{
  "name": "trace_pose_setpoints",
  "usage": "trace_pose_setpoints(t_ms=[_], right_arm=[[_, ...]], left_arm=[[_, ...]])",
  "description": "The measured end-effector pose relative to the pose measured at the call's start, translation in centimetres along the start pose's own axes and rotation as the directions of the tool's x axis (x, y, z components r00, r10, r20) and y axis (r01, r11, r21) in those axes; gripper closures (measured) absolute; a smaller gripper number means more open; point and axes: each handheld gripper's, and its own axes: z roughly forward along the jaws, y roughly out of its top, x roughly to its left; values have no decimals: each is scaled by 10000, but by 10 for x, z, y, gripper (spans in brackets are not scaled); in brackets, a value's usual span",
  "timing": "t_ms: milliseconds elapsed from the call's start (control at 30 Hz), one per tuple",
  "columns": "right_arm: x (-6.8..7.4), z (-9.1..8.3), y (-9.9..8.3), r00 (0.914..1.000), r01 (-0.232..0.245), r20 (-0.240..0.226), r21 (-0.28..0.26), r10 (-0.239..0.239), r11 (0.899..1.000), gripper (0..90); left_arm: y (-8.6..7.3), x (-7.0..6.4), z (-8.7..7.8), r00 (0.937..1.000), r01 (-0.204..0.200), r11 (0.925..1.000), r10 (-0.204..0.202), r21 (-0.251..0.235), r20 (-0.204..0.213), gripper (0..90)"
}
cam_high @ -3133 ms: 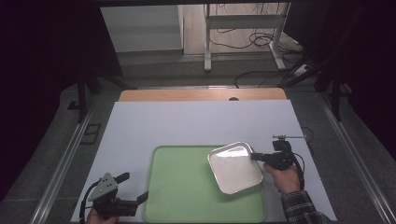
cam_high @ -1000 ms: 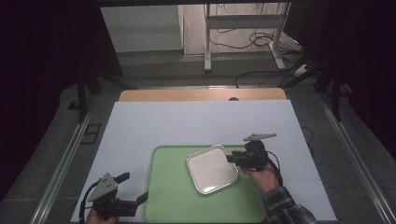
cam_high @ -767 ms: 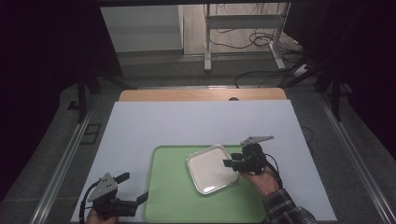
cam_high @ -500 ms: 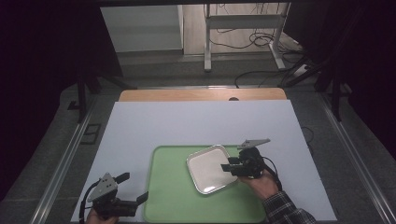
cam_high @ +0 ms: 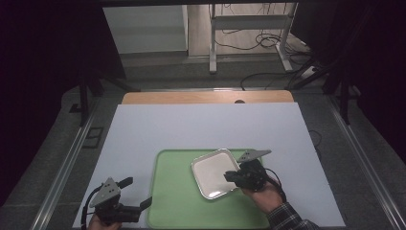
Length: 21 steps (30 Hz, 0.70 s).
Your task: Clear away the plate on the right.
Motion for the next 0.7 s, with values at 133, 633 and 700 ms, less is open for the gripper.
trace_pose_setpoints(t_ms=[133,633,700], right_arm=[[7,-4,-5,9999,45,-97,58,-45,10000,893],[34,-1,-27,9957,910,-239,830,-893,9924,897],[33,2,-28,9954,946,-234,973,-928,9907,897]], left_arm=[[0,0,0,10000,13,10000,-13,-8,-2,3],[0,0,0,10000,30,10000,-30,-2,-8,2],[0,0,0,10000,22,10000,-22,1,-13,3]])
